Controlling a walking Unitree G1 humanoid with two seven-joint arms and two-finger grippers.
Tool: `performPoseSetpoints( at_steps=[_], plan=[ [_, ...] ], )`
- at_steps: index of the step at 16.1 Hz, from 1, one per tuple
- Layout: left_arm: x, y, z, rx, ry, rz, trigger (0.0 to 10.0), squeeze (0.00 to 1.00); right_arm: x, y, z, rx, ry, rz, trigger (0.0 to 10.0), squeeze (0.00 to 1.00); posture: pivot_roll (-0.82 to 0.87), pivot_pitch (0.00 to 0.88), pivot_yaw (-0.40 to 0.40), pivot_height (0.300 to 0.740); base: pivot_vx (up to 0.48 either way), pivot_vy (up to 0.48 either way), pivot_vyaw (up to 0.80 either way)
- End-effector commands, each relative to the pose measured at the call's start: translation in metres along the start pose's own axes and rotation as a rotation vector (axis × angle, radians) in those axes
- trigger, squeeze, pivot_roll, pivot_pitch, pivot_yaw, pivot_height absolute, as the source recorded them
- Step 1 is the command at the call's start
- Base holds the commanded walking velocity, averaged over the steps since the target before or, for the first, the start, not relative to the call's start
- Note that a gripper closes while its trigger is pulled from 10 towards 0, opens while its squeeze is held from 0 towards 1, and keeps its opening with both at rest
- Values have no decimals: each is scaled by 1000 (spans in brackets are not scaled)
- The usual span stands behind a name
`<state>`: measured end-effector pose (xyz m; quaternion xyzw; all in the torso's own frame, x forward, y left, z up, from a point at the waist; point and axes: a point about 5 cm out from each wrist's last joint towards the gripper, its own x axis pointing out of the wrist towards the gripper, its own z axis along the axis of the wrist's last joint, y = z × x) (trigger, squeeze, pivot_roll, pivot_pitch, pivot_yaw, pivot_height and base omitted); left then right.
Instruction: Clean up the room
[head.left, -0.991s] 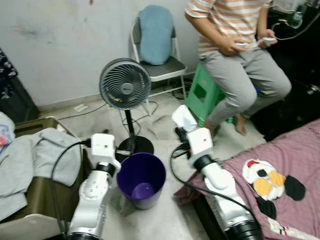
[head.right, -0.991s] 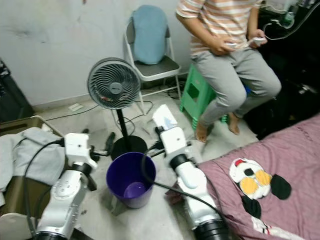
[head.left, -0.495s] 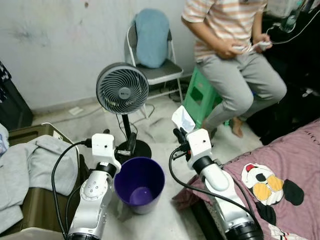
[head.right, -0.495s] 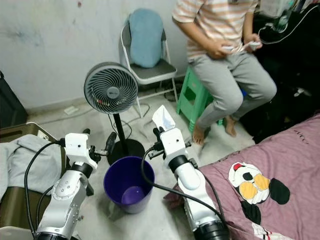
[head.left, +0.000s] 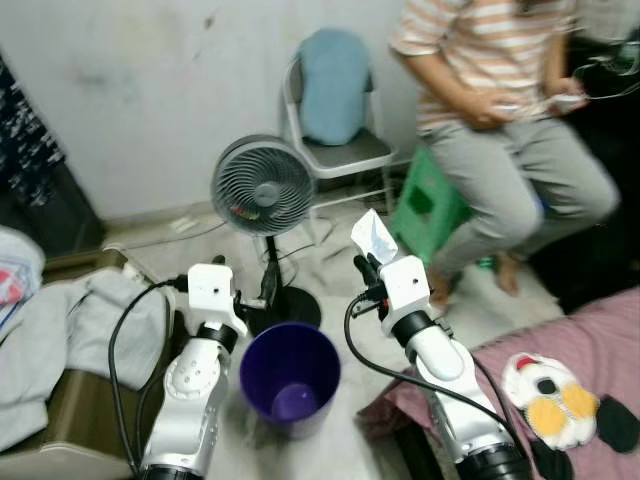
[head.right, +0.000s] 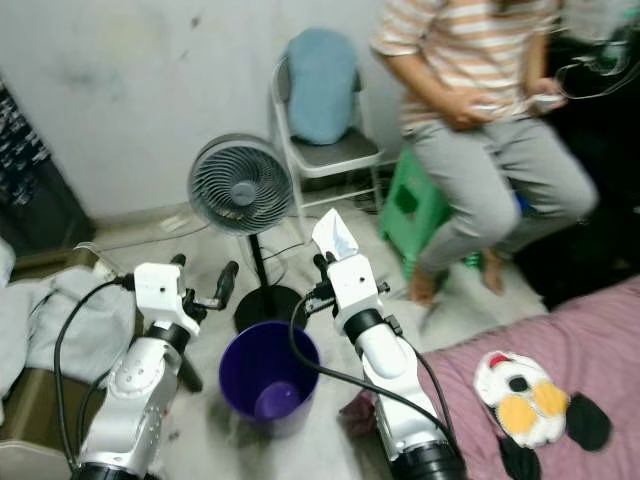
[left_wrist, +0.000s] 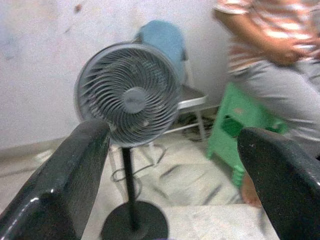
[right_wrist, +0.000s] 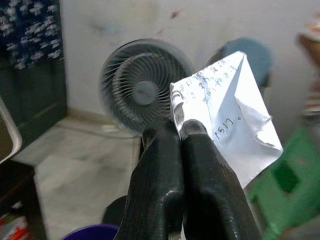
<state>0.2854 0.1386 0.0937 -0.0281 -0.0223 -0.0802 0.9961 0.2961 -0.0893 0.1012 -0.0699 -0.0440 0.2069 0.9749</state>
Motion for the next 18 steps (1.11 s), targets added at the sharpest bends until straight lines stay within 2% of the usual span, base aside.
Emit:
performPoseSetpoints(
  at_steps=[1,2,11,15,18],
  plan=[
    [0,6,1,8,6,11,10000,0,4,2,6,0,-22,5,10000,0,49,0,27,740,0,0,0],
    [0,6,1,8,7,10,10000,0,4,1,6,-2,-21,1,10000,0,49,0,27,740,0,0,0],
    [0,6,0,9,12,7,10000,0,5,3,6,-2,-22,4,10000,0,46,0,30,740,0,0,791],
    [0,5,1,10,9,6,10000,0,5,3,5,-5,-17,9,10000,0,52,0,28,740,0,0,486],
    [-1,2,2,-4,-3,-21,10000,0,7,3,3,-10,-5,-2,10000,0,59,0,22,740,0,0,0]
  ],
)
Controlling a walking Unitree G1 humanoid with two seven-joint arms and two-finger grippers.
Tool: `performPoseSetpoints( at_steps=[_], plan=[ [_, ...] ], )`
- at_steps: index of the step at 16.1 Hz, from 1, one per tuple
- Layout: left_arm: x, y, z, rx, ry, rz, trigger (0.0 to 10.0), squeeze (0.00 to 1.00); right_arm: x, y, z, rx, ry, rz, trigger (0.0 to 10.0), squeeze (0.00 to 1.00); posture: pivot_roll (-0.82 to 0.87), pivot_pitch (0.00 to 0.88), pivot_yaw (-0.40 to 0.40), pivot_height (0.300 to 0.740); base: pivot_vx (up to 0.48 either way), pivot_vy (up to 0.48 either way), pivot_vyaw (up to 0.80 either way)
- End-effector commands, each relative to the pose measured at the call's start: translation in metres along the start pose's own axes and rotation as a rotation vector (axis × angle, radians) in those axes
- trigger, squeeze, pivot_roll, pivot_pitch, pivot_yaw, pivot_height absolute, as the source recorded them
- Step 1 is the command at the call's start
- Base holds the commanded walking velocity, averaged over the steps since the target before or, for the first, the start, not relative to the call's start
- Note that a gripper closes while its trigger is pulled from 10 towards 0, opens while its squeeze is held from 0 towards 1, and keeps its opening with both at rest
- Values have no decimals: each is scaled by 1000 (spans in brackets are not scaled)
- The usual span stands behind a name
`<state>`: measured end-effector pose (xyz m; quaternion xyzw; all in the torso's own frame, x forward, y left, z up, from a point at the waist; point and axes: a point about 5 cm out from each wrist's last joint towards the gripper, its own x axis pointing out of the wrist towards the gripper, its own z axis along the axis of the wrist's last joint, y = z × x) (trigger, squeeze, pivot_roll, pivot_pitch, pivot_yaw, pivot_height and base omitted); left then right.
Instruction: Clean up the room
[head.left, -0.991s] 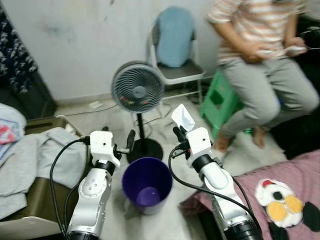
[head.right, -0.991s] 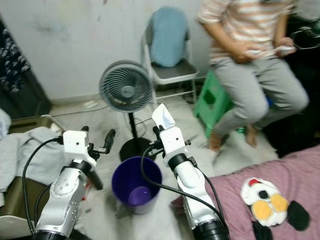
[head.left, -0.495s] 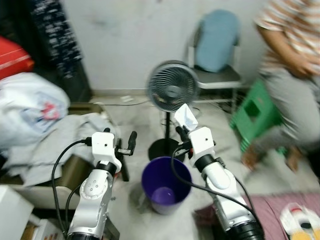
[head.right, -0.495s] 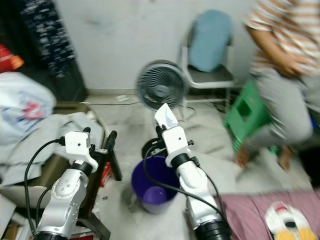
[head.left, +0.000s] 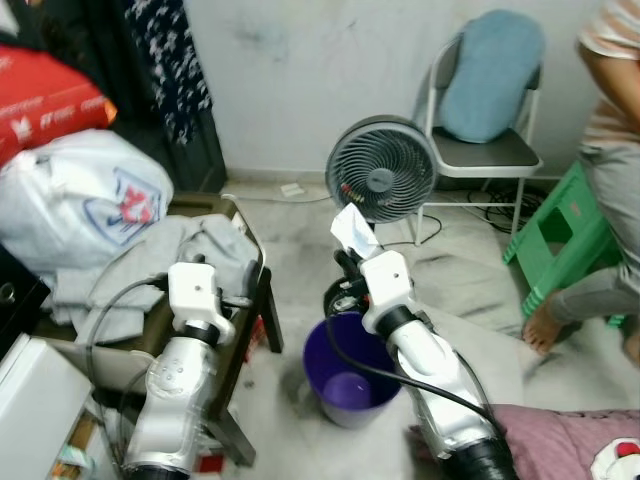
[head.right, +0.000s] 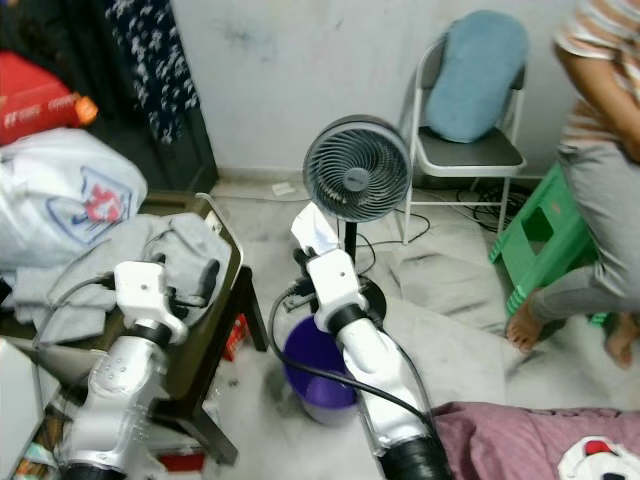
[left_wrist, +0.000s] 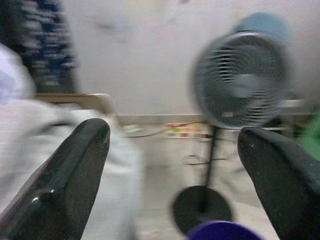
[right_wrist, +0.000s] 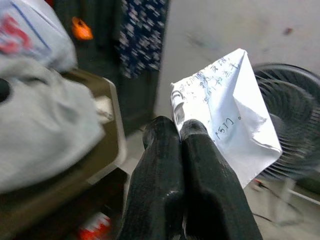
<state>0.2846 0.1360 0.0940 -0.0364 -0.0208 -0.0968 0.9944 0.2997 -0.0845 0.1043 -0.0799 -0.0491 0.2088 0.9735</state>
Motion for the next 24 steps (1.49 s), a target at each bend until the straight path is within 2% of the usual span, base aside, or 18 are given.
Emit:
performPoseSetpoints(
  at_steps=[1,3,5,8,15,21,24],
  plan=[
    [-1,2,4,6,-15,-25,10000,0,1,0,-1,9,11,-12,10000,0,59,0,21,740,0,0,0],
    [-6,-12,7,30,-32,-156,10000,0,1,-3,-4,6,36,-39,10000,0,57,0,16,740,0,0,0],
    [-11,-21,7,57,-22,-229,10000,0,2,-7,-6,9,54,-66,10000,0,59,0,15,740,0,0,0],
    [-11,-20,6,55,-16,-214,10000,0,3,-11,-9,41,67,-97,10000,0,61,0,14,740,0,0,0],
    [-12,-18,8,33,-30,-212,10000,0,3,-9,-8,23,70,-89,10000,0,61,0,14,740,0,0,0],
    [-13,-17,8,27,-25,-224,10000,0,4,-9,-10,59,85,-108,10000,0,58,0,21,740,291,0,-800],
    [-13,-17,8,26,-23,-224,10000,0,4,-8,-8,66,68,-99,10000,0,57,0,21,740,276,0,0]
  ],
)
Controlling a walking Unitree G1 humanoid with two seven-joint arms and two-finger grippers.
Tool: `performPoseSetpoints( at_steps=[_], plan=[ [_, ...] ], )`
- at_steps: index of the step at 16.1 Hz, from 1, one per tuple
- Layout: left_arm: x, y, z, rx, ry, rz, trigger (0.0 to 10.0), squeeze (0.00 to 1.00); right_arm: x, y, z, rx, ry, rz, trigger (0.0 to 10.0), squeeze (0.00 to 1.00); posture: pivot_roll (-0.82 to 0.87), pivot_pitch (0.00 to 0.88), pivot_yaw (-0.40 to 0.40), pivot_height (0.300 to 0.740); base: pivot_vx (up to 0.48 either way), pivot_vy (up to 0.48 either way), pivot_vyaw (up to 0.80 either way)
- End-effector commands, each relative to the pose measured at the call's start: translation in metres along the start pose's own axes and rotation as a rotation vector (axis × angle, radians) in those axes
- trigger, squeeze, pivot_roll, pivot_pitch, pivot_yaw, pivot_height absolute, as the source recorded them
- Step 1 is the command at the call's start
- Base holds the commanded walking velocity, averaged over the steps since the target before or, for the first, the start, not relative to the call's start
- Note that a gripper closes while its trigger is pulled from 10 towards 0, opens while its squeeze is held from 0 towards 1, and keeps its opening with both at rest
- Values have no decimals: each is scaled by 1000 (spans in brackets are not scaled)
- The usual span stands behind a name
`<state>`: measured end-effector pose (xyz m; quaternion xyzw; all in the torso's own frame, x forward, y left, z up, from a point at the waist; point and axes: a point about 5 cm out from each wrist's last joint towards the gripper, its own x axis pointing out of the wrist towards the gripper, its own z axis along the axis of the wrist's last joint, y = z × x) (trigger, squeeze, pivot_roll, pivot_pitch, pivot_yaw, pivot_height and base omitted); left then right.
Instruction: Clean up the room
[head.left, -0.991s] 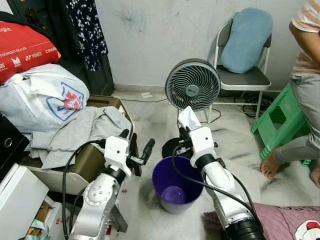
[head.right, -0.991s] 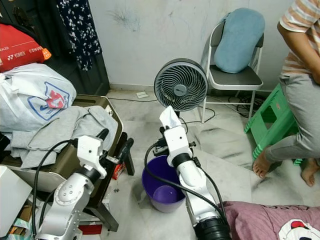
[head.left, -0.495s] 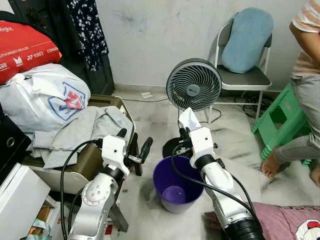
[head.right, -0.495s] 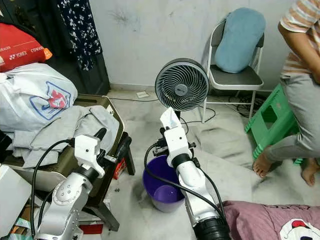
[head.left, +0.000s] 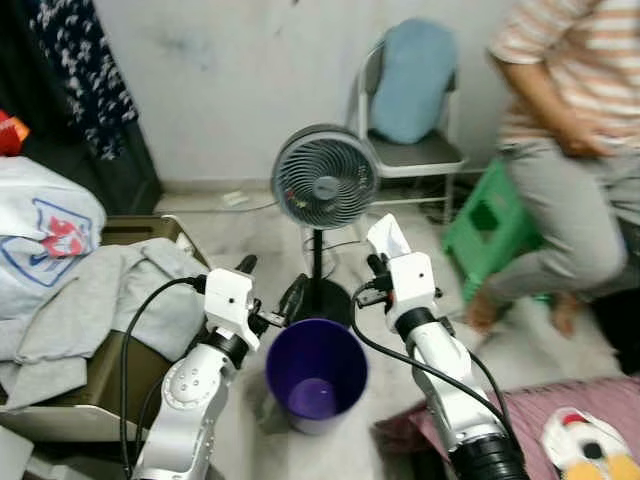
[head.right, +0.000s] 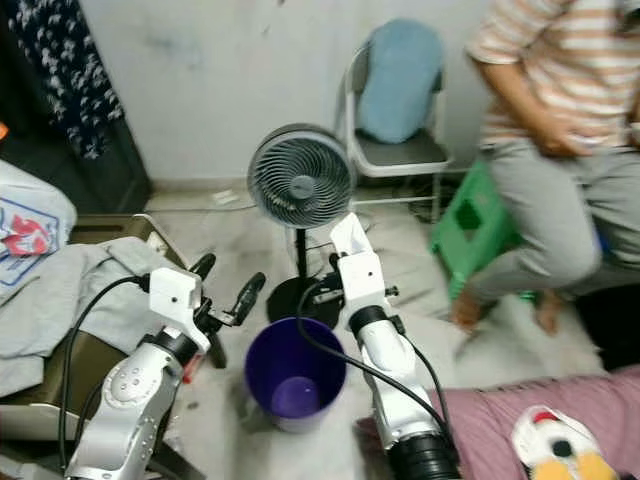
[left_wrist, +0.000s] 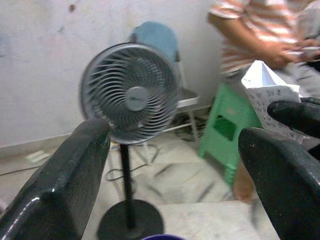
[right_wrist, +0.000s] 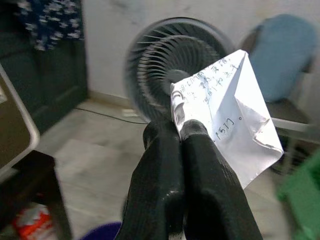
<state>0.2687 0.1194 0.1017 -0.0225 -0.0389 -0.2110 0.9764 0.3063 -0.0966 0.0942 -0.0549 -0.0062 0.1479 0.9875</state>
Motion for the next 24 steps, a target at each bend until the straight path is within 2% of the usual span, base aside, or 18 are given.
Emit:
performPoseSetpoints(
  at_steps=[1,7,12,13,14,17,18,20,22,24],
  plan=[
    [-1,2,1,2,4,8,10000,0,3,5,4,3,-17,24,10000,0,57,0,21,740,296,0,0],
    [-1,3,1,2,8,12,10000,0,4,6,5,1,-18,36,10000,0,57,0,22,740,287,0,0],
    [-1,10,0,-4,20,54,10000,0,4,11,9,-22,-49,66,10000,0,58,0,24,740,0,0,248],
    [-3,12,2,-9,8,31,10000,0,5,13,9,-29,-49,71,10000,0,61,0,22,740,0,0,800],
    [-13,14,0,7,32,-56,10000,0,7,15,9,-13,-45,66,10000,0,78,0,15,740,0,0,800],
    [-34,25,-4,21,97,-130,10000,0,9,18,5,7,-21,58,10000,0,101,0,8,740,0,0,267],
    [-42,25,-3,15,129,-198,10000,0,11,17,1,-5,0,42,10000,0,112,0,6,740,0,0,0],
    [-47,25,-2,18,152,-236,10000,0,13,15,-4,-23,34,6,10000,0,125,2,5,740,0,0,0],
    [-52,27,0,27,171,-273,10000,0,13,5,-8,-31,72,-81,10000,0,119,10,17,740,0,0,0],
    [-49,26,0,25,175,-305,10000,0,8,-4,-14,-32,94,-131,10000,0,105,9,29,740,0,0,0]
  ],
)
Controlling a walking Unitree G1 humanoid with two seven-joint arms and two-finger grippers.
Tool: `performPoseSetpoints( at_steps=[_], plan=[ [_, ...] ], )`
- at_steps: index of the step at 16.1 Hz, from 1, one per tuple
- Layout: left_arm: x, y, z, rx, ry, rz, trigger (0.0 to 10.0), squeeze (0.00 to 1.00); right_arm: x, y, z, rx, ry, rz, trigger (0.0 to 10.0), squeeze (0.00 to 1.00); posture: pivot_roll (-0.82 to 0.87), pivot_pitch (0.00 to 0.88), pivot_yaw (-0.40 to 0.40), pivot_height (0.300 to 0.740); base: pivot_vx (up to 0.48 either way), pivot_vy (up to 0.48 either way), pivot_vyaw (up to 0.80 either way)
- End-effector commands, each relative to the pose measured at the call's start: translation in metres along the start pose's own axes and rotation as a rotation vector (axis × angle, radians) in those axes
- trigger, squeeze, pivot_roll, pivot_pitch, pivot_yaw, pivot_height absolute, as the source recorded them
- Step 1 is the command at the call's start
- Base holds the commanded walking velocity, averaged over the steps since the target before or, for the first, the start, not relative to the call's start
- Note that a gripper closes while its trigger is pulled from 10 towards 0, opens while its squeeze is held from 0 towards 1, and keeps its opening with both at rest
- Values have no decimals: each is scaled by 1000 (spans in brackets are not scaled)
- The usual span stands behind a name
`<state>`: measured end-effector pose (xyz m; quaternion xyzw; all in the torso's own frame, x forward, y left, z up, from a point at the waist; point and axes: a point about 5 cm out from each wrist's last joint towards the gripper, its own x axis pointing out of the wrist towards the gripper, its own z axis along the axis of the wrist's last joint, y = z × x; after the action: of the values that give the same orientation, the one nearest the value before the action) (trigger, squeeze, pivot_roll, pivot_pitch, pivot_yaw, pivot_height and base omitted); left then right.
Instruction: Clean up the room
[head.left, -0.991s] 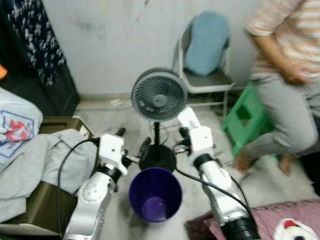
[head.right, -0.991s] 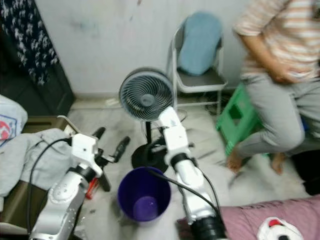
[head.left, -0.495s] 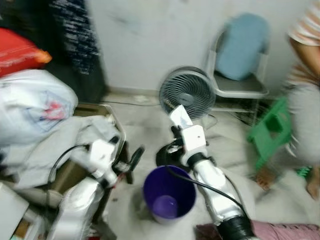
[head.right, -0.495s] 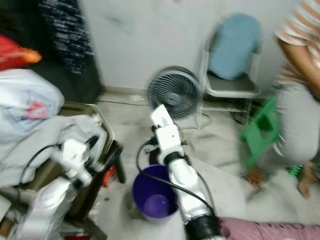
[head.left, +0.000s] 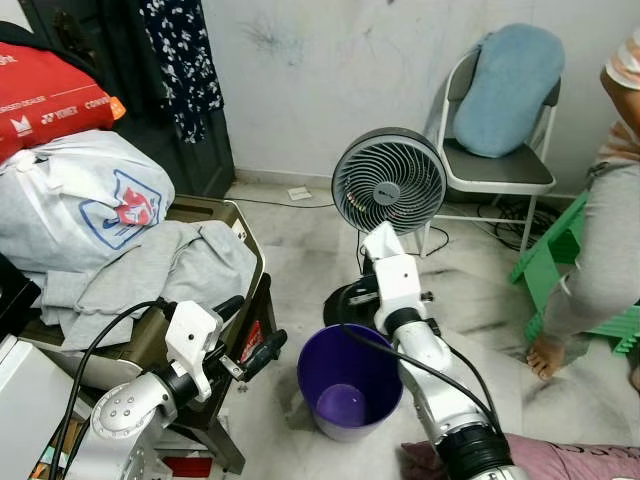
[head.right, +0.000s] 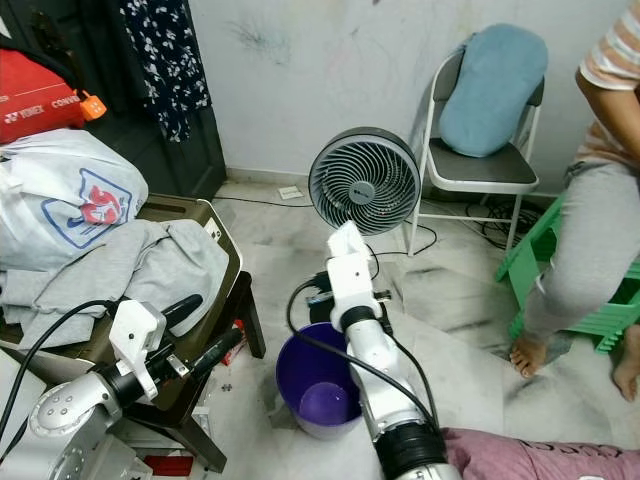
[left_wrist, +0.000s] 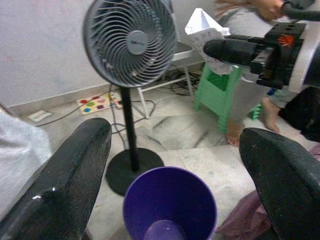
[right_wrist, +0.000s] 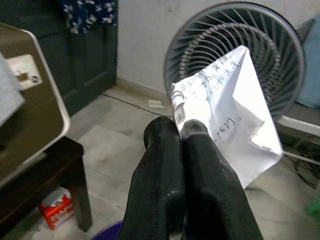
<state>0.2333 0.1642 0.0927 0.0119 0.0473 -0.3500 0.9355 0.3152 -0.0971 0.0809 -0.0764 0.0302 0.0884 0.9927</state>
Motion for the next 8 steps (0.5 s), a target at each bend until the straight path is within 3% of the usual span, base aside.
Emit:
performPoseSetpoints(
  at_steps=[1,3,8],
  plan=[
    [5,-2,8,7,-22,-33,10000,0,-1,-5,-5,27,32,-41,10000,0,100,5,34,740,0,0,0],
    [11,-6,12,11,-26,-56,10000,0,0,-7,-6,20,38,-55,10000,0,99,5,41,740,0,0,0],
    [10,-25,16,5,1,-166,10000,0,3,-10,-24,-4,168,-122,10000,0,112,34,66,740,0,0,0]
  ],
)
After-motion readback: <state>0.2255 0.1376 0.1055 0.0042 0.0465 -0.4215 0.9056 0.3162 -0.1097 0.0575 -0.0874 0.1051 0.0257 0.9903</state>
